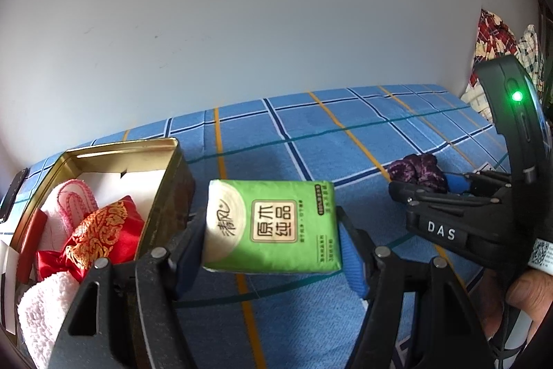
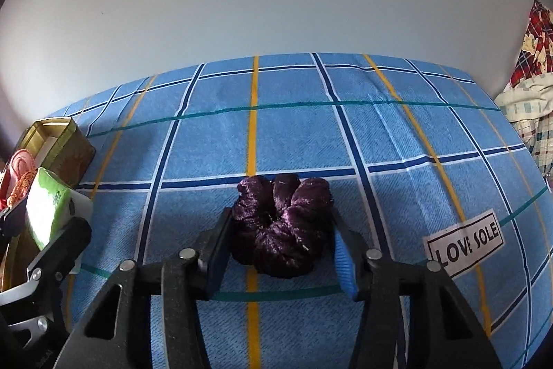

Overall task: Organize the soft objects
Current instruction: 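Lift the tissue pack with the left tool while the right tool carries the scrunchie toward the tin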

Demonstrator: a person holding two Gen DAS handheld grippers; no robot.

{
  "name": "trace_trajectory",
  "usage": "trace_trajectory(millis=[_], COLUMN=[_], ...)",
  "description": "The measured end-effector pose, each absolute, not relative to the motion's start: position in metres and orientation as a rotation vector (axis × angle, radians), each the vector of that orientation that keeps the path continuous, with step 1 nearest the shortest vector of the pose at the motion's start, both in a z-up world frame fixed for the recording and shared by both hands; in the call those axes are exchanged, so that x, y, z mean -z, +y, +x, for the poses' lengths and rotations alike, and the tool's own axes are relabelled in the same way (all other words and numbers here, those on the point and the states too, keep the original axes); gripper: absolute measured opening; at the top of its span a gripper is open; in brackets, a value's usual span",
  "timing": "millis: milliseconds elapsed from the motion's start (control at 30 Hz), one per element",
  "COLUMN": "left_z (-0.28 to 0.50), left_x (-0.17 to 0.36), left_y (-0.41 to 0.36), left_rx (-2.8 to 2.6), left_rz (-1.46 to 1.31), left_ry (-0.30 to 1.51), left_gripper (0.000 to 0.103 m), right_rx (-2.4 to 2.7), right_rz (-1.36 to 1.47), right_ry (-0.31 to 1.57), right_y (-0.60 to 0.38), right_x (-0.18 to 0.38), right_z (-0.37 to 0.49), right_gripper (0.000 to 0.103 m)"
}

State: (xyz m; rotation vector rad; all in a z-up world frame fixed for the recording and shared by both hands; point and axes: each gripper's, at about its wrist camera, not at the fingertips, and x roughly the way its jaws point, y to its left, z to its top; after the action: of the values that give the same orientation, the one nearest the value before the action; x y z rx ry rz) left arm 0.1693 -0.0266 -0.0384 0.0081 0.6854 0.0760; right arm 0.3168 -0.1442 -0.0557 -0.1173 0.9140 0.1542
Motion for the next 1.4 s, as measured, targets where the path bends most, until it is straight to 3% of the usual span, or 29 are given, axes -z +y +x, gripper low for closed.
trace_trajectory(millis=[100, 467, 1400], left_z=[0.168, 0.156, 0.137], left_x=[0.036, 0.027, 0.014], left_y=[-0.025, -0.030, -0.029], left_rx=[-0.076, -0.074, -0.089], left_rz=[-0.005, 0.018, 0.007], left_ry=[0.678, 0.605, 0.524], left_gripper=[0.068, 0.068, 0.068], right_rx=[-0.149, -0.161, -0.143], right_rz=[-0.114, -0.130, -0.116], right_ry=[0.885, 0.675, 0.568], right_y=[-0.145, -0.148, -0.153], right_x=[0.050, 0.018, 0.011], right_z=[0.312, 0.265, 0.237], right_gripper=[0.044, 0.043, 0.044])
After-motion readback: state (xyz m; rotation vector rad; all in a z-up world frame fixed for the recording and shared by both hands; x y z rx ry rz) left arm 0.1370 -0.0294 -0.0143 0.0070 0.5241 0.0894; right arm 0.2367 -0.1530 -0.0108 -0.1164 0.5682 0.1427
